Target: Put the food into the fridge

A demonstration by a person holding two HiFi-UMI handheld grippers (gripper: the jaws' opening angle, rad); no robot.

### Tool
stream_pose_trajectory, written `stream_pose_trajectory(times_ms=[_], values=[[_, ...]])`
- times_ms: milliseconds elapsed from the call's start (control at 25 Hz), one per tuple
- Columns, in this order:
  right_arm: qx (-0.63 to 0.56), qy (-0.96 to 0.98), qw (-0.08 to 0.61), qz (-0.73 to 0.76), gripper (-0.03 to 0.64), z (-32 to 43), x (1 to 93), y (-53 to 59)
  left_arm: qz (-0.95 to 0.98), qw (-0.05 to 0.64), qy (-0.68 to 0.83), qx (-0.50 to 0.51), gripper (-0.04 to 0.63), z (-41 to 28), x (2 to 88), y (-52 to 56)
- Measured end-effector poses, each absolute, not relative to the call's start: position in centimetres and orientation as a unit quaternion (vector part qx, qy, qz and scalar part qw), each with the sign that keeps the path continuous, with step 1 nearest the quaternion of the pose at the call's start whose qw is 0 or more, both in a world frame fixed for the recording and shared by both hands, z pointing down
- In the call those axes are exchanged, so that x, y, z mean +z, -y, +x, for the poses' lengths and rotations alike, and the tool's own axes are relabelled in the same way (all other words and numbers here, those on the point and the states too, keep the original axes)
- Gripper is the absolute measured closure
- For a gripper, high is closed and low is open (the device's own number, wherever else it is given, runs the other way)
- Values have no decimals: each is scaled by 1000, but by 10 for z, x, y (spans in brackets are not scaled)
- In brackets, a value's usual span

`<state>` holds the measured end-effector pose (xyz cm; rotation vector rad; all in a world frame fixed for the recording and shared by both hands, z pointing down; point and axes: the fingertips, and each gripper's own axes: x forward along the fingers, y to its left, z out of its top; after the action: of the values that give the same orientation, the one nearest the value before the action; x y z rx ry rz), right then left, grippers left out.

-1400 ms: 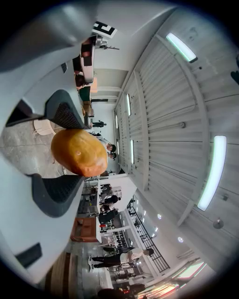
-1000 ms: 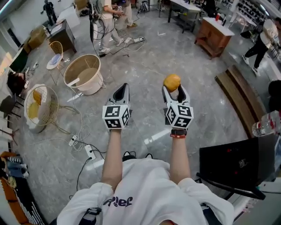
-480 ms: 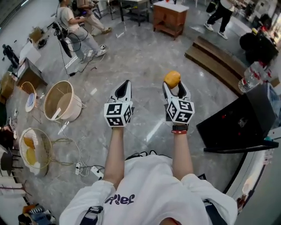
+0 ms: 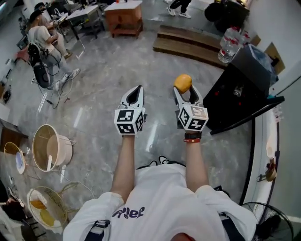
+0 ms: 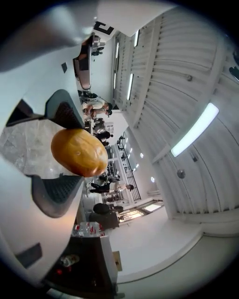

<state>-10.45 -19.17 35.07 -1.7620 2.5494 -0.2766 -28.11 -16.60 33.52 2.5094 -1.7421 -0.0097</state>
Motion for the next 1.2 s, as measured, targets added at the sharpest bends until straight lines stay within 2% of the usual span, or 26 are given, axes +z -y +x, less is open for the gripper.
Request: stream_pose_trajectory(times_ms=[600, 1200], values=[[-96, -691, 8, -716, 291, 22, 370, 124, 928, 78, 363, 9, 577, -126, 375, 163], [-100, -655, 47, -747, 291, 166, 368, 163, 959, 46, 277, 24, 577, 38, 363, 201]])
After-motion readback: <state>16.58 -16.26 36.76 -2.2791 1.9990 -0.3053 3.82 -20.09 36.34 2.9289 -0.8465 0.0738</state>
